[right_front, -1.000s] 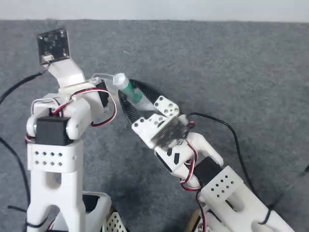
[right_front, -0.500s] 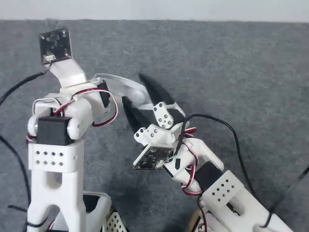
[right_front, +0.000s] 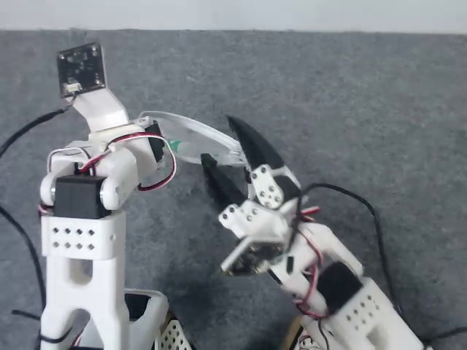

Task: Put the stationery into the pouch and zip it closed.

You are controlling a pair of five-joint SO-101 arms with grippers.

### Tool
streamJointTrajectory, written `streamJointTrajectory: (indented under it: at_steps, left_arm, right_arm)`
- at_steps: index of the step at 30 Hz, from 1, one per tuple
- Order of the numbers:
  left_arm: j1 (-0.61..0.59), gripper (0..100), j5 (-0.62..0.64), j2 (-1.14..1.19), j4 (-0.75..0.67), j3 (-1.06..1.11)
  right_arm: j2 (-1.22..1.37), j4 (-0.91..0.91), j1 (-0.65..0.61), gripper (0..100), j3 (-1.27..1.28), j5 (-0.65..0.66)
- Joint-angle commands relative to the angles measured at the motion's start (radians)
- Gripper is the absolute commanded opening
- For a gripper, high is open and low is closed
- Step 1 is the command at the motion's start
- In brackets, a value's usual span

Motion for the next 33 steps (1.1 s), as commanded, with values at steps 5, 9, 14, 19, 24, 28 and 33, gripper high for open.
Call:
streamJointTrajectory:
  at_steps: [5,9,14,19,24,28,33]
  left_arm:
    - [0.000,1,-0.006,-0.025,-0.014,-0.021]
    - [-0.048,1,-0.006,-0.028,-0.015,-0.021]
    - [-0.120,1,-0.006,-0.029,-0.015,-0.022]
    - [-0.170,1,-0.006,-0.031,-0.017,-0.024]
    - [-0.233,1,-0.006,-0.026,-0.046,-0.008]
    - [-0.241,1,-0.006,-0.026,-0.046,-0.008]
    - [-0.241,1,-0.006,-0.028,-0.048,0.001]
  right_arm:
    - [-0.107,0.117,-0.007,21.6,-0.014,-0.018]
    - [-0.114,0.170,-0.005,21.6,-0.014,-0.068]
    - [-0.111,0.242,-0.005,21.6,-0.014,-0.074]
    - [-0.107,0.272,-0.005,21.6,-0.005,-0.181]
    - [-0.105,0.260,-0.010,21.6,0.052,-0.213]
    - [-0.104,0.159,-0.010,21.6,0.121,-0.213]
    - [-0.022,0.079,-0.008,21.6,0.146,-0.213]
